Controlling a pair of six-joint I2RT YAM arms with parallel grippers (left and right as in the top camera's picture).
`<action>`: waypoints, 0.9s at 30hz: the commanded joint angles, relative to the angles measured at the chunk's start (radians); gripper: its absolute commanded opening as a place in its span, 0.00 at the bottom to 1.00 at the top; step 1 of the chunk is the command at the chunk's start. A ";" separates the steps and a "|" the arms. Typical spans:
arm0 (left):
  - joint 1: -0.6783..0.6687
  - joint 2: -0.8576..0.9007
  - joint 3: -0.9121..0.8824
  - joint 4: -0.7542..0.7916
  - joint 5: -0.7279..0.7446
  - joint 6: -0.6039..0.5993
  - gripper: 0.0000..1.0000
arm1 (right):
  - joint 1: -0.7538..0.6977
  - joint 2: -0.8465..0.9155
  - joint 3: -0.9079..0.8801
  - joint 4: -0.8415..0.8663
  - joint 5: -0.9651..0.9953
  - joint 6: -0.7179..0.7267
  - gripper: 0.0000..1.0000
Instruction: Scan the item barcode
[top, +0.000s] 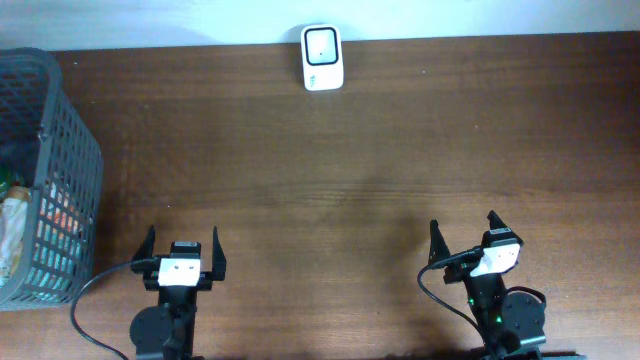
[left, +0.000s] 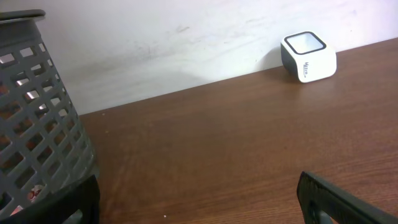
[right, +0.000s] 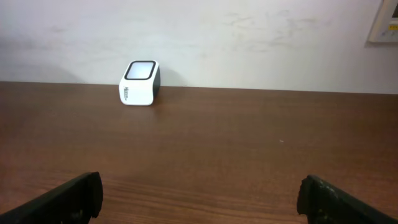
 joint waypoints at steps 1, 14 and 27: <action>0.000 -0.010 -0.008 -0.001 -0.007 0.016 0.99 | -0.001 -0.001 -0.007 -0.005 0.001 -0.008 0.98; 0.000 -0.010 -0.008 0.006 -0.068 0.016 0.99 | -0.001 -0.001 -0.007 -0.005 0.001 -0.008 0.98; -0.001 0.227 0.248 -0.023 0.069 -0.138 0.99 | -0.001 -0.001 -0.007 -0.005 0.001 -0.008 0.98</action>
